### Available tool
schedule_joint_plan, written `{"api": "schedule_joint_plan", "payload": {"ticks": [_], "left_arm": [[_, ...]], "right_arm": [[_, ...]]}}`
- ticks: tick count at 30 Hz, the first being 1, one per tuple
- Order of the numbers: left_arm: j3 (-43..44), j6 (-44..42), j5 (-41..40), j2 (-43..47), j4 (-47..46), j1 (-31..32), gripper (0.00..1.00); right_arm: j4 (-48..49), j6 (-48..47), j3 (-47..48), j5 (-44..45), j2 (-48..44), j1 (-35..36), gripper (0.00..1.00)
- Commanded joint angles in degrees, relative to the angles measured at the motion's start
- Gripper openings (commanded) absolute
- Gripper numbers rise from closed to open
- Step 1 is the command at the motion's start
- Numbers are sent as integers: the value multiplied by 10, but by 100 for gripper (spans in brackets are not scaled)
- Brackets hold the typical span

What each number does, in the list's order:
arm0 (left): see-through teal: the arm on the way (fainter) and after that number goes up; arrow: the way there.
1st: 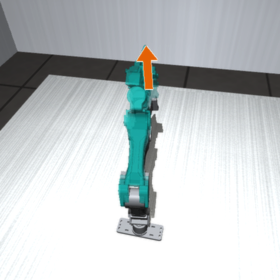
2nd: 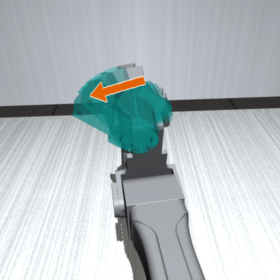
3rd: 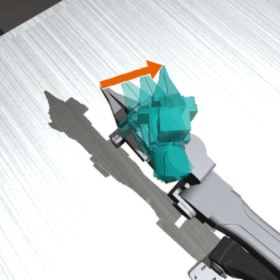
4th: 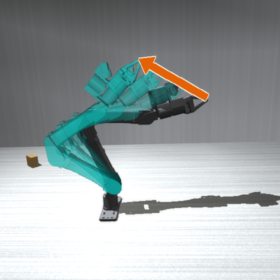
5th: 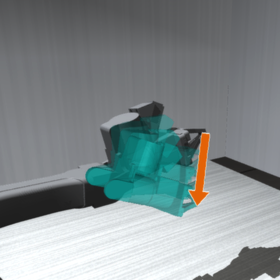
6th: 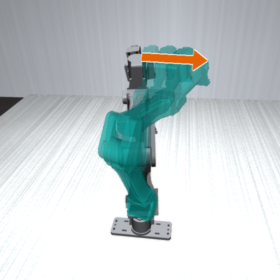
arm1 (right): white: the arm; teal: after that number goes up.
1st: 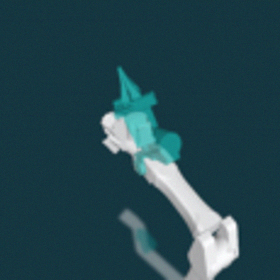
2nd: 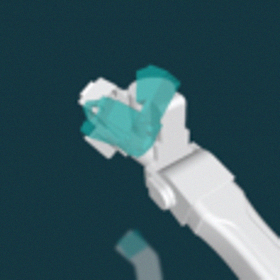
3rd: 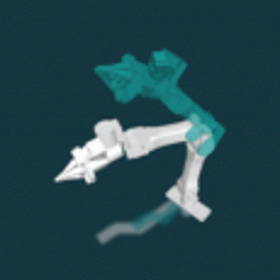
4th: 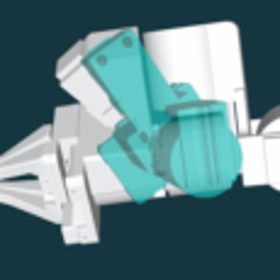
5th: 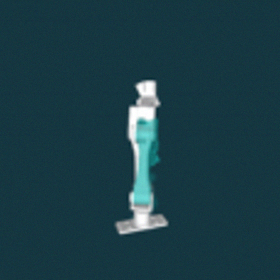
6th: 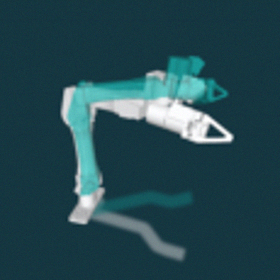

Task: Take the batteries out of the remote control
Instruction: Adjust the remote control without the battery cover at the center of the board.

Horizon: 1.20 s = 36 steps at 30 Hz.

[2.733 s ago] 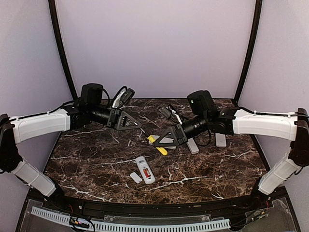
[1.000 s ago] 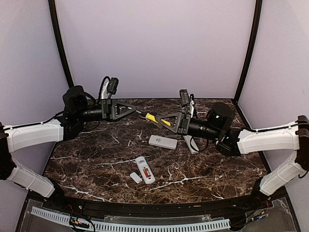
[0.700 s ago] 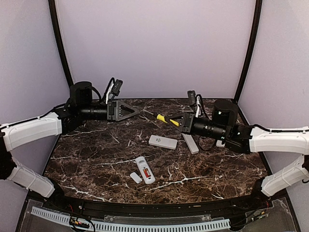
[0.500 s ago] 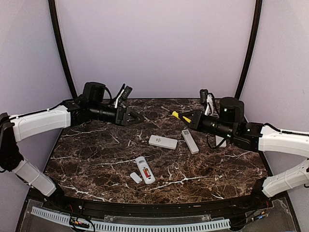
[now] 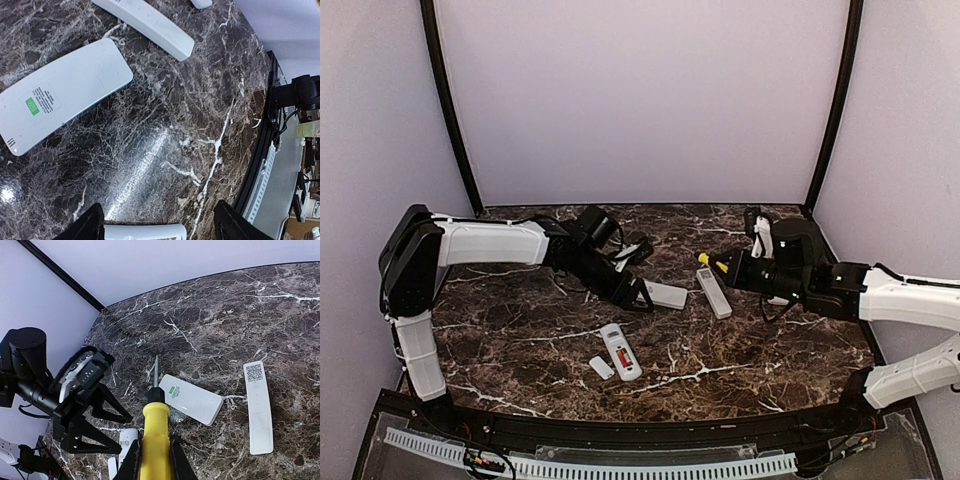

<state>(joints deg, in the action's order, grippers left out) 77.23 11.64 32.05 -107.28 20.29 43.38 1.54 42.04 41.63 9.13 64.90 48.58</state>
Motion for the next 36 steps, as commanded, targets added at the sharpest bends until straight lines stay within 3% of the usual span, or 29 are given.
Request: {"api": "schedule_joint_plan", "payload": {"ticks": [1,20,36], "left_arm": [[28,-24,-29,-33,57,13,74],[16,-65,-76,-79,127,14,78],[-83,-53,-71,10,138,14,79]], "right_arm": [[4,-9,-8,18,-17,-7,0],[14,10,-22,12,-18,-8,0],[18,24,-26,-1,-10,-9,0]]}}
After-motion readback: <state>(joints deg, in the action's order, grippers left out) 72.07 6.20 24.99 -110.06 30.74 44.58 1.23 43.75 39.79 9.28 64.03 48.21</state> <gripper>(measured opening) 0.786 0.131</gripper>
